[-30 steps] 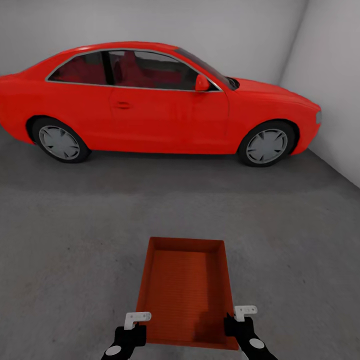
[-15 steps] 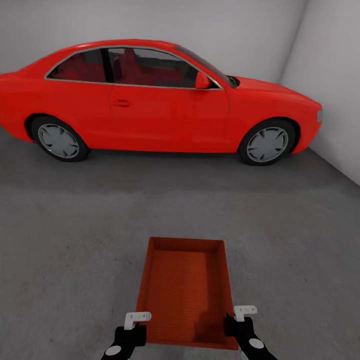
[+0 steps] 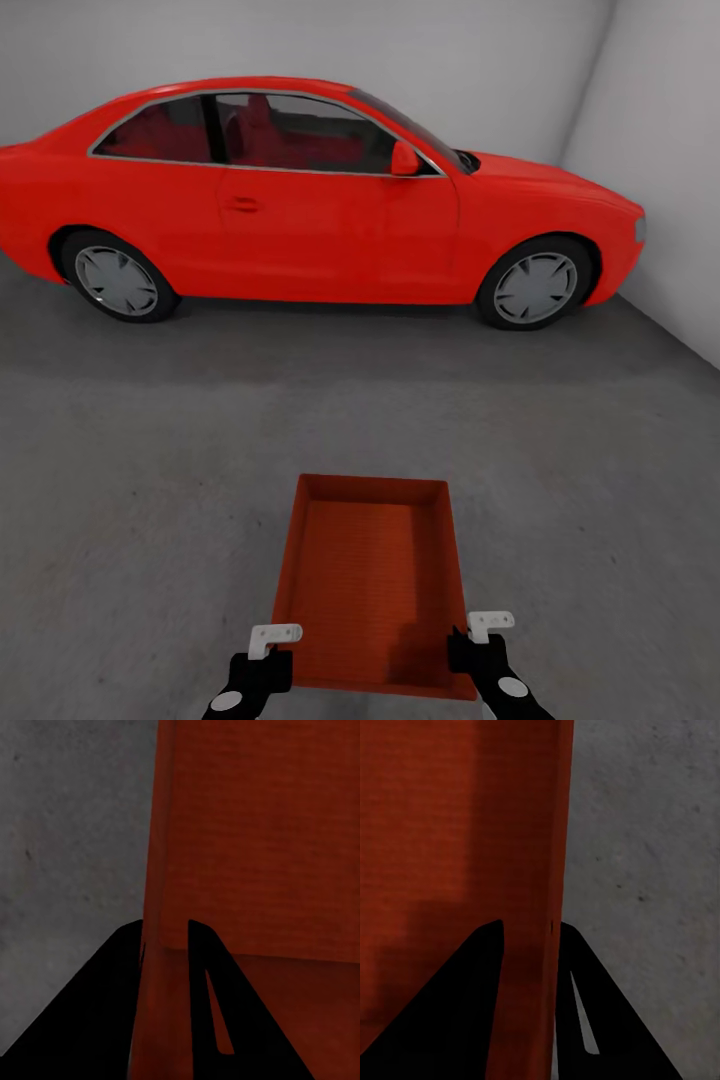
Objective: Move the two storage containers from the living room to the garage. In the garage, place one container on the floor and stack the other container on top of it (either order is fine).
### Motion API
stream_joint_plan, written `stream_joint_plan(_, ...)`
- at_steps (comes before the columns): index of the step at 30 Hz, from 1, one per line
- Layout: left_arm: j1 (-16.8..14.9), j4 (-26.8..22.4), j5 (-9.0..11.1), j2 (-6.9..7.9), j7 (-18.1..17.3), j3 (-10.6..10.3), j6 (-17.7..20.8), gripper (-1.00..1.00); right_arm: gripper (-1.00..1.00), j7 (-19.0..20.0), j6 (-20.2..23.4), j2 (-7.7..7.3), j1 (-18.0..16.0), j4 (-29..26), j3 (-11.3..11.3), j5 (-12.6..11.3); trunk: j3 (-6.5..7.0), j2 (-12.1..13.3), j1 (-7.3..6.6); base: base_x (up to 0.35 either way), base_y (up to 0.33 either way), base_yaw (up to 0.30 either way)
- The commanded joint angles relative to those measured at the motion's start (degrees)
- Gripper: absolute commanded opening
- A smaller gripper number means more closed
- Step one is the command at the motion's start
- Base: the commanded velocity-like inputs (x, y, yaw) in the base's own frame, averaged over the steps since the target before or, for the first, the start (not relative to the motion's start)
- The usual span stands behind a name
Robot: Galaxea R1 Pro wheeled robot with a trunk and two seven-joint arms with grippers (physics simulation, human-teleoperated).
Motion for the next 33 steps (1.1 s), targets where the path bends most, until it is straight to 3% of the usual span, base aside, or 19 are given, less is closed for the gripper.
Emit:
stream_joint_plan(1,0.02,0.06,0.1,-1.52,-0.3,-0.49,0.33,-1.0,-1.0,0.23,-0.31,2.1,-0.05,-0.73,0.11,-0.51,-0.23,-0.44,0.22,0.0,0.0,0.0)
stream_joint_plan(13,0.02,0.06,0.18,-1.52,-0.31,-0.49,0.33,-1.0,-1.0,0.36,-0.32,2.1,-0.05,-0.73,0.11,-0.51,-2.38,-5.25,2.86,0.0,0.0,0.0)
stream_joint_plan(23,0.02,0.06,0.18,-1.52,-0.31,-0.47,0.33,-1.0,-1.0,0.49,-0.3,2.0,-0.05,-0.73,0.14,-0.51,-2.38,-5.25,2.86,0.0,0.0,0.0)
stream_joint_plan(33,0.02,0.06,0.18,-1.52,-0.31,-0.49,0.33,-1.0,-1.0,0.35,-0.3,2.01,-0.05,-0.73,0.2,-0.51,-4.18,-9.26,5.05,0.0,0.0,0.0)
